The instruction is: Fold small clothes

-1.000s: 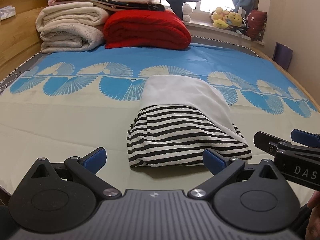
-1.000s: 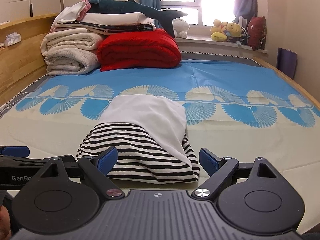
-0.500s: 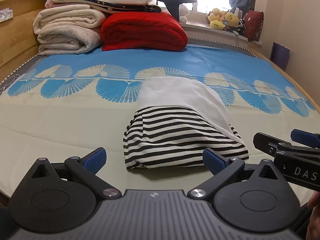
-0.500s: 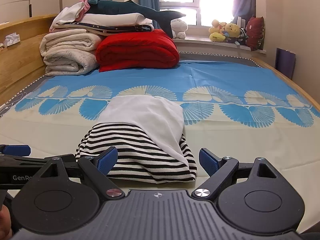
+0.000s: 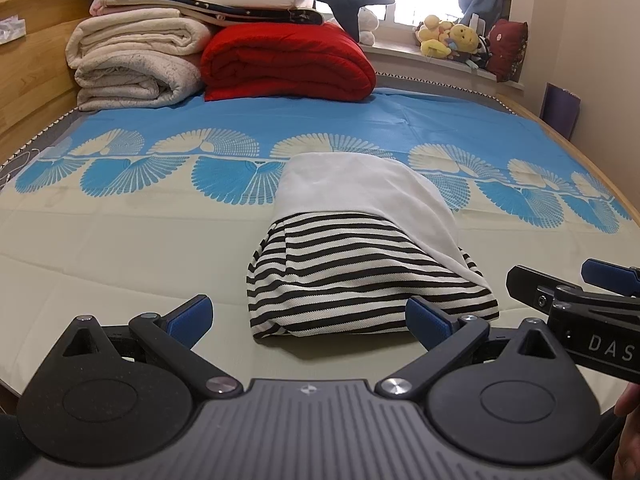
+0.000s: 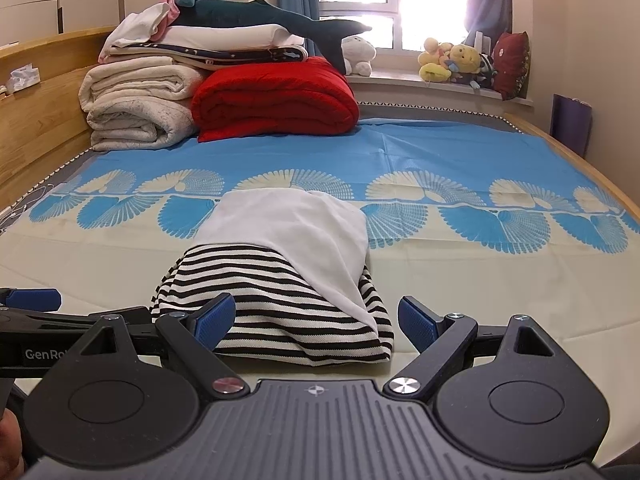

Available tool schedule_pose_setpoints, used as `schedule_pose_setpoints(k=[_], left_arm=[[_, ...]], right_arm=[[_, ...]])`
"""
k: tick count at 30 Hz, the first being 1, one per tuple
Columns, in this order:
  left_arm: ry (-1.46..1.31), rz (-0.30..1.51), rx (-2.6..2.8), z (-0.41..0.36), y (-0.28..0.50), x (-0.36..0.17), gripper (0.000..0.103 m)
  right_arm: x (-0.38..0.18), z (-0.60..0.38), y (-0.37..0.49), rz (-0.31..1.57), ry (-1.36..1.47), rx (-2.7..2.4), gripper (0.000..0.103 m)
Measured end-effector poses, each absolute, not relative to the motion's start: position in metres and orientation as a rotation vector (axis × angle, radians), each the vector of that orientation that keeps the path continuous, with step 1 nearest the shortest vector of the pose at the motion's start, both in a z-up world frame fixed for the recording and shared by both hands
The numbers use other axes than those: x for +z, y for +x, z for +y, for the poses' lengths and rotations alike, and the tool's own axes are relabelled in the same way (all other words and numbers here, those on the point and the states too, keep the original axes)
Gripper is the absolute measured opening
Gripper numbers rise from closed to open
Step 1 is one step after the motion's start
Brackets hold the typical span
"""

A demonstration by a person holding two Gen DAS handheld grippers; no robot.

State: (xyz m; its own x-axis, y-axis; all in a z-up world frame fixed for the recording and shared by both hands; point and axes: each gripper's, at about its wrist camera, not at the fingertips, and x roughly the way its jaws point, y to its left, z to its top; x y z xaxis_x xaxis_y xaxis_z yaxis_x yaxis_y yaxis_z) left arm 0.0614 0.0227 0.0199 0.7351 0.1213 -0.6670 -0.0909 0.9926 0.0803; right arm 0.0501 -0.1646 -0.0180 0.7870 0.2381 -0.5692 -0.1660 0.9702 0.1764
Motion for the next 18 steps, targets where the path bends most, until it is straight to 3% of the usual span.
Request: schedule_pose_setpoints(k=[18], left_arm=[[0.039,0.741,0.114,0.0258,0.0620,0.0179,0.102]], right_arm=[[-0.0176,-0.1636,0.0503,0.629,0.120,0.217,0.089]])
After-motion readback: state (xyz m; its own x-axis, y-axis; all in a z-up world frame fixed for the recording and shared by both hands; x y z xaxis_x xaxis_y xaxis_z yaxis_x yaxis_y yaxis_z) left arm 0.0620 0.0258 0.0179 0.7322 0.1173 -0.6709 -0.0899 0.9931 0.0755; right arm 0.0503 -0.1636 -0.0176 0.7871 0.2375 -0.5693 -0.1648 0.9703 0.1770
